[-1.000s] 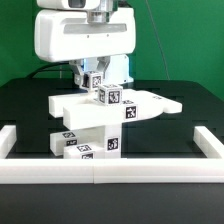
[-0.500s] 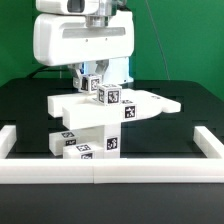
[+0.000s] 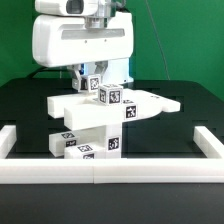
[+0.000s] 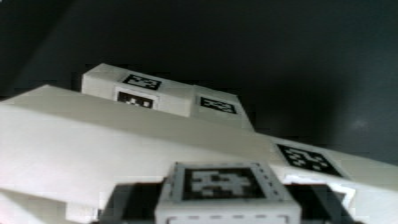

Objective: Assemble chair

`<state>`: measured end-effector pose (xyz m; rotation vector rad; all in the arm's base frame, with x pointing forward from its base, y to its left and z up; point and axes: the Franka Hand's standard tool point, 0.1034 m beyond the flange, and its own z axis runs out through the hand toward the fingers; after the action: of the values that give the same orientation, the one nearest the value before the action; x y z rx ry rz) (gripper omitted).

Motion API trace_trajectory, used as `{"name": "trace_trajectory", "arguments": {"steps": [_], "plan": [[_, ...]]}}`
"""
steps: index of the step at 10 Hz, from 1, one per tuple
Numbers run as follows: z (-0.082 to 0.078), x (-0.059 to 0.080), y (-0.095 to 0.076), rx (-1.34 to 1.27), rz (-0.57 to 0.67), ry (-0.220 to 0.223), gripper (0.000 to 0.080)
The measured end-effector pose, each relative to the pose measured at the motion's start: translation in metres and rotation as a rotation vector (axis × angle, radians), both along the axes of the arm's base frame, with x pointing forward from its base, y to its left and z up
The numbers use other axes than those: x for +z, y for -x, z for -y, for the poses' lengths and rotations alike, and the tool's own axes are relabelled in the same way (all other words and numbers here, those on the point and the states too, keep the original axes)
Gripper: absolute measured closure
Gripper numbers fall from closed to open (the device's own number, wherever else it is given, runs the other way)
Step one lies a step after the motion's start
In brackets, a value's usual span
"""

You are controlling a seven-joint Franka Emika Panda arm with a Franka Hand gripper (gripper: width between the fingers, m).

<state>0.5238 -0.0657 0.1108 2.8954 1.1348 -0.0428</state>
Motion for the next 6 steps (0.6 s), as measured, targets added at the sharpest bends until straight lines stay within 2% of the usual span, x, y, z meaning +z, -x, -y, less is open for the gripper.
{"name": "trace_trajectory", "arguments": {"steps": [6], "plan": [[0.0000, 0.0000, 0.0000, -0.005, 0.000, 0.000, 0.0517]]}}
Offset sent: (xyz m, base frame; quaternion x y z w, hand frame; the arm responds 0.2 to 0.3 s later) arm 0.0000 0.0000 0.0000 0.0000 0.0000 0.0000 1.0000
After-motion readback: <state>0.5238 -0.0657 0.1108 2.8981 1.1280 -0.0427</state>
